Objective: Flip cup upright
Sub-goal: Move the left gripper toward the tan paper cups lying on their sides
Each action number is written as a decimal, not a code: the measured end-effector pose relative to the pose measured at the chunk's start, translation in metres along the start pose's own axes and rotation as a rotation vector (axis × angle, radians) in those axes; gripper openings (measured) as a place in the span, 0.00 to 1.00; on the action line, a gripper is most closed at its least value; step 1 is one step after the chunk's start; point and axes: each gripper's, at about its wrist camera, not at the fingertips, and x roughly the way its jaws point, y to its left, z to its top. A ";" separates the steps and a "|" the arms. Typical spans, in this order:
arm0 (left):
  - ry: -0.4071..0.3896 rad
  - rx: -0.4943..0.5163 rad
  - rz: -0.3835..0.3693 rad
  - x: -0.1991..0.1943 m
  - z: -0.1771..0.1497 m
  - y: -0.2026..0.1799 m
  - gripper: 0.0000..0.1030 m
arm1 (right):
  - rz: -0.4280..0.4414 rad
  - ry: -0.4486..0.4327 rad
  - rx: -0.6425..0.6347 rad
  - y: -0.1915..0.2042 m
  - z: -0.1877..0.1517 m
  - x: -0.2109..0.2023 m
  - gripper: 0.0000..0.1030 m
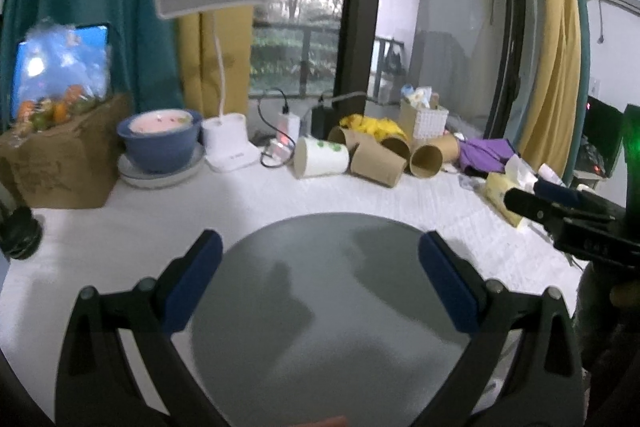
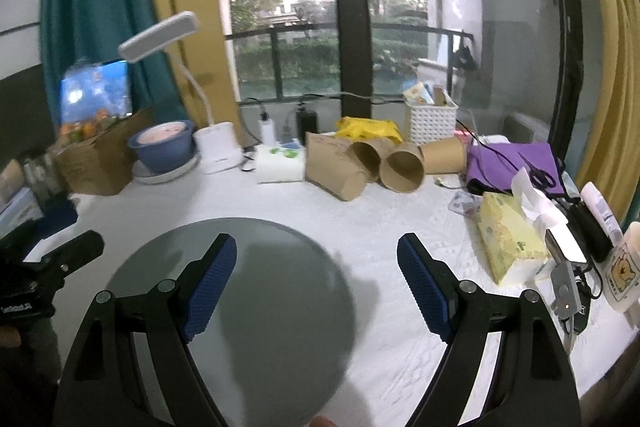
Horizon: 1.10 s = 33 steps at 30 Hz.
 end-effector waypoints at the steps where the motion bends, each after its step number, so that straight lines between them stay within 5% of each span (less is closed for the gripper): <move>1: 0.009 0.003 -0.003 0.006 0.002 -0.003 0.97 | -0.009 0.004 0.006 -0.005 -0.001 0.006 0.83; 20: 0.216 0.028 -0.038 0.155 0.045 -0.067 0.97 | -0.060 0.058 0.044 -0.091 0.027 0.103 0.82; 28: 0.332 -0.093 -0.127 0.232 0.067 -0.073 0.96 | -0.085 0.074 0.054 -0.113 0.042 0.137 0.82; 33: 0.335 -0.133 -0.147 0.267 0.076 -0.081 0.96 | -0.124 0.068 0.094 -0.129 0.049 0.152 0.82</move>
